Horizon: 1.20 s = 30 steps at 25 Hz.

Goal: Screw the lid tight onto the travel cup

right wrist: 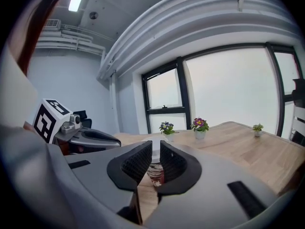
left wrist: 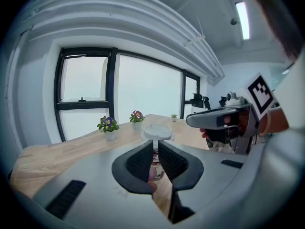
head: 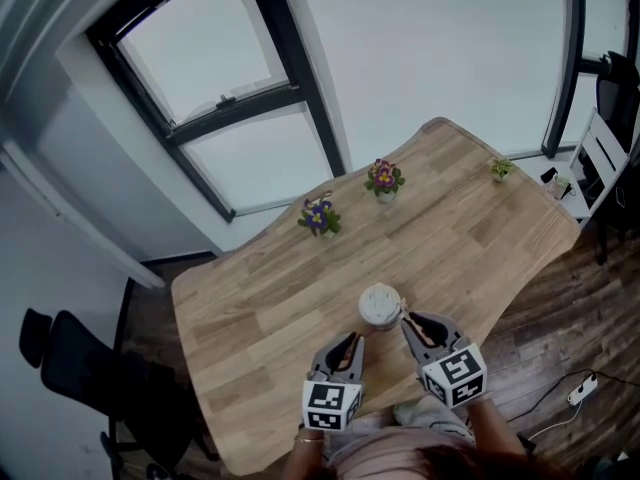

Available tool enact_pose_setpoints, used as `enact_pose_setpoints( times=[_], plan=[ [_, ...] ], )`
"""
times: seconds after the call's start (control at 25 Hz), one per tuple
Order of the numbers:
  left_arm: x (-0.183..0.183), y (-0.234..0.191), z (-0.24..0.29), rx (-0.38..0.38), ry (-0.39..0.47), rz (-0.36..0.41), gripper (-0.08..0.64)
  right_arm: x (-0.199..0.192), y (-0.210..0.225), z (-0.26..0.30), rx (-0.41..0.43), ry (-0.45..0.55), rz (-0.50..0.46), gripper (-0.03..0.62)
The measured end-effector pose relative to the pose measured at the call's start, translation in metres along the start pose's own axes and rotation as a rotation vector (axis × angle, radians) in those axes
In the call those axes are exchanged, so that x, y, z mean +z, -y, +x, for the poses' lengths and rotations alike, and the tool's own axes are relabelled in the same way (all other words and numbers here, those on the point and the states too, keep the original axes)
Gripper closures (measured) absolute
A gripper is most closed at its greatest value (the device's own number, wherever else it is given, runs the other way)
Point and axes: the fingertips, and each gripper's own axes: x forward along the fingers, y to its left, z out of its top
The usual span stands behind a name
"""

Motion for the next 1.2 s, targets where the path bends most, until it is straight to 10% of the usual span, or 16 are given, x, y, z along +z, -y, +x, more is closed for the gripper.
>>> enact_pose_setpoints(
  times=[1.2],
  plan=[
    [0.08,0.022,-0.143,0.031,0.286,-0.043,0.558,0.053,-0.066,-0.104,-0.133,0.134,-0.075,0.592]
  ],
)
